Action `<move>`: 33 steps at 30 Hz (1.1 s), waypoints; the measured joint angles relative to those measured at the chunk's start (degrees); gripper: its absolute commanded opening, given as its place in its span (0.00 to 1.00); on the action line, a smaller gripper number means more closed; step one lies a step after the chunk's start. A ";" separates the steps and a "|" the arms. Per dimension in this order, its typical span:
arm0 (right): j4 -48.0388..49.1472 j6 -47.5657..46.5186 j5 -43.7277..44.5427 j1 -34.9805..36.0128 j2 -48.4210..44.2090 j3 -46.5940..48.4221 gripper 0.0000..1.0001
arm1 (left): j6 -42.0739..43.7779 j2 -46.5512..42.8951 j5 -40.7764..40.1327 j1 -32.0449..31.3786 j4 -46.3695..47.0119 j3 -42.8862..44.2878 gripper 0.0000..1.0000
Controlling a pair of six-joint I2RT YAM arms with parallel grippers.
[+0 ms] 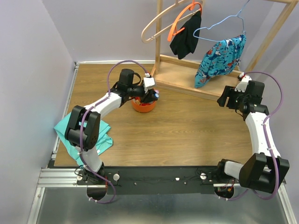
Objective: Sort the stationery into containers
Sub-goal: Place the stationery in the storage box, then reset both arms
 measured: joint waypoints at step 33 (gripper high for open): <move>-0.94 0.02 0.83 0.00 -11.52 -6.91 1.00 | 3.02 -35.28 -16.04 -2.38 -26.18 3.32 0.99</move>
